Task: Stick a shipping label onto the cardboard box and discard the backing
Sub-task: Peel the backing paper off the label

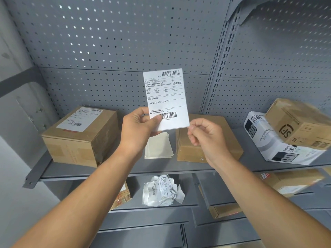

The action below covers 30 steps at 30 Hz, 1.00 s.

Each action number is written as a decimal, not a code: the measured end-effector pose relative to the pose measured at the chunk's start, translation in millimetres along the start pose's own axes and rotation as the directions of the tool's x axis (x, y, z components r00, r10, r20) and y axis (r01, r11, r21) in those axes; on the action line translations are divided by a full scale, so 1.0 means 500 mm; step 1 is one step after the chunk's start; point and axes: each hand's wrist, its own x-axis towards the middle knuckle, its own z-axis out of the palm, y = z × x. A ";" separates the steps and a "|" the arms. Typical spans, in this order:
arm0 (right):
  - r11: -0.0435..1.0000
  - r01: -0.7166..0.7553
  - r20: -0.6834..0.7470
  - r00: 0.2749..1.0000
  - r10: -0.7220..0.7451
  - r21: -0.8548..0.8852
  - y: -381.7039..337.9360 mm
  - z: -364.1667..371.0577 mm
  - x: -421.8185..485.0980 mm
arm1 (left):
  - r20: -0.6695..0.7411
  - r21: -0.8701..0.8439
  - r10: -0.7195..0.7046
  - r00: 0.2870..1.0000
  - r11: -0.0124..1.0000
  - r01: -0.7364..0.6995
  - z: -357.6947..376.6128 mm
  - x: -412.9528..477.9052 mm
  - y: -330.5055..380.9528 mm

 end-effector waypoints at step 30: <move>0.977 -0.001 0.098 0.995 -0.020 0.213 0.005 0.001 -0.010 | 0.109 -0.100 -0.128 0.986 0.985 0.139 0.007 -0.013 -0.023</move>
